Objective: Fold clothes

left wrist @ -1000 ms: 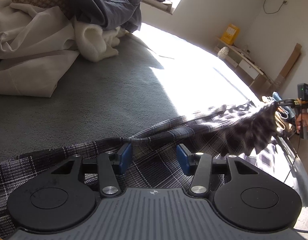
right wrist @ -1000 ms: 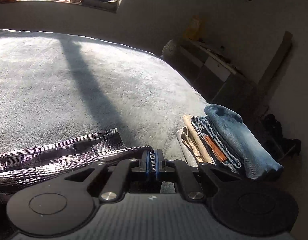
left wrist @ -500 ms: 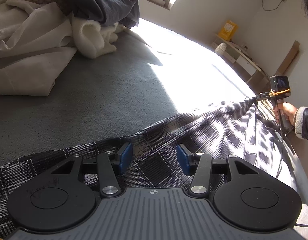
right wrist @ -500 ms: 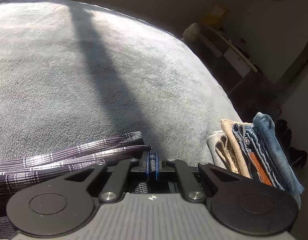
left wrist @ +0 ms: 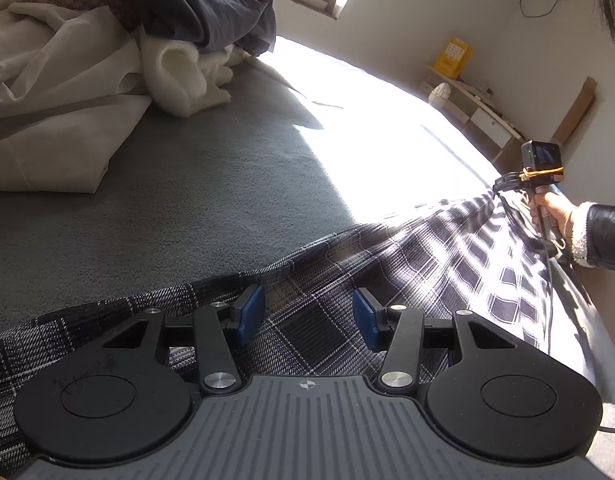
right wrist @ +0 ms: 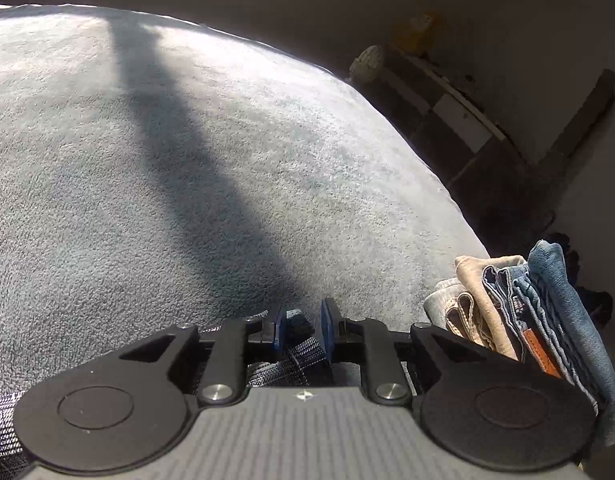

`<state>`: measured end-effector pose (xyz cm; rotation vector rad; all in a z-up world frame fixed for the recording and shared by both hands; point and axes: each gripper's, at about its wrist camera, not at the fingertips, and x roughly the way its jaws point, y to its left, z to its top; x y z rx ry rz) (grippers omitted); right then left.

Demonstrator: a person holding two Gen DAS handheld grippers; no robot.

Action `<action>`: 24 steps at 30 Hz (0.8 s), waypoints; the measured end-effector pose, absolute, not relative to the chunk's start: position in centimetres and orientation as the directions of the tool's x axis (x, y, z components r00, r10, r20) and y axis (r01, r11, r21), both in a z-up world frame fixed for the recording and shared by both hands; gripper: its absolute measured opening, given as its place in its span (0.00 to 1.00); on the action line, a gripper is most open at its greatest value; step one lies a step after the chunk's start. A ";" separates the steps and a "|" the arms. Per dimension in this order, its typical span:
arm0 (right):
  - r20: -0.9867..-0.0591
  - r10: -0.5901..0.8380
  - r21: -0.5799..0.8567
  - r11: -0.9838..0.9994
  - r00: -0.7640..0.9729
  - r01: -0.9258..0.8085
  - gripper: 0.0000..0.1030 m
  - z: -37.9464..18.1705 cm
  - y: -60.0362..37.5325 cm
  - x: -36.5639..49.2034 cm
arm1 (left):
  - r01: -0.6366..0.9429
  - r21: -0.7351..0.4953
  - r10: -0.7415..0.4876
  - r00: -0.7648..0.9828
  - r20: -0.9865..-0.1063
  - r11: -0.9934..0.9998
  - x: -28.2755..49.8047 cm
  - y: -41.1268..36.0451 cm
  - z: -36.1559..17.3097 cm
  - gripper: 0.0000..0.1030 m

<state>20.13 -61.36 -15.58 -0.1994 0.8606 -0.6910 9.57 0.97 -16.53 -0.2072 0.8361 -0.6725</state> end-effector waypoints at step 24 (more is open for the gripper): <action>-0.807 -0.277 0.327 0.525 0.522 0.786 0.36 -12.7 -68.6 -2.3 | 0.469 -0.385 -0.601 0.528 -0.600 0.795 9.2 0.2 -16.7 0.50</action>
